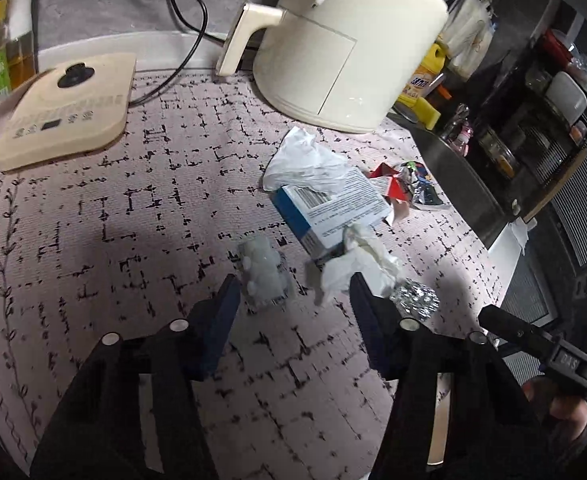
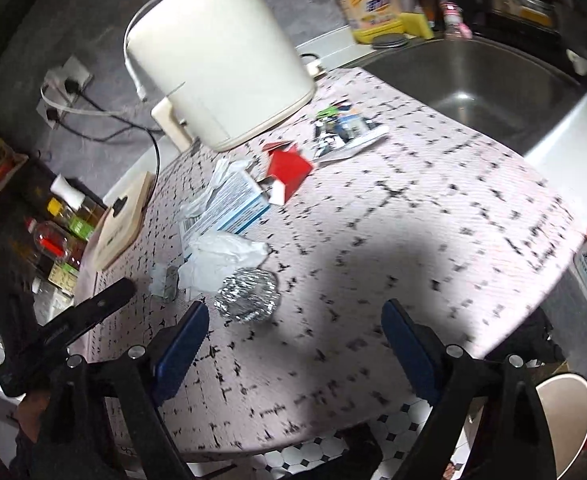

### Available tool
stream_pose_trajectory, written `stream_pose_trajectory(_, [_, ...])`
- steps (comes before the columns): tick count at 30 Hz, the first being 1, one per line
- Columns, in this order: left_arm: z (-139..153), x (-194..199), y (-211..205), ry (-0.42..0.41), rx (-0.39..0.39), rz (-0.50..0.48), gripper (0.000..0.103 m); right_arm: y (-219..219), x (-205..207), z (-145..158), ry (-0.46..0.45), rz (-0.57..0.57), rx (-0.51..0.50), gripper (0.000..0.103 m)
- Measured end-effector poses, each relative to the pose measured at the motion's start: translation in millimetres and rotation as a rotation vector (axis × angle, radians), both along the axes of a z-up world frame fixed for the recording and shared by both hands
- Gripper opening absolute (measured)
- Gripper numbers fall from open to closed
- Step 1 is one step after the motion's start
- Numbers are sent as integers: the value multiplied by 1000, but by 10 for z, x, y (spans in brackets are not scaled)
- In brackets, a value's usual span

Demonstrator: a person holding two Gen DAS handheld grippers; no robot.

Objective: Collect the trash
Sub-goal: 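Move both tools back over the counter toward the remaining trash, then grasp the white plastic piece with the left tool while the right tool grasps the foil ball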

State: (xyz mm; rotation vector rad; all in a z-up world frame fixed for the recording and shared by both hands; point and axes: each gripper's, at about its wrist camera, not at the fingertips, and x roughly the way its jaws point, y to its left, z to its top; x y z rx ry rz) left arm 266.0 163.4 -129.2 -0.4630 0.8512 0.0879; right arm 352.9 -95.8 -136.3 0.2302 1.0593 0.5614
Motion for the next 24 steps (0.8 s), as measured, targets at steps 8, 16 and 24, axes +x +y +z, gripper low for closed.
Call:
stream_pose_trajectory(8, [-261,254,131,79,-32,-42,24,309,17,-85,22,-2,-56,86])
stream_pose_trajectory(16, [-156,124,425,48,-29,-4,24,715,137,-214,38,51,-112,87])
stream_pose_trajectory(24, [-49,-106,646,23,-24,59,24,916,143,-263,0,46,-228,93])
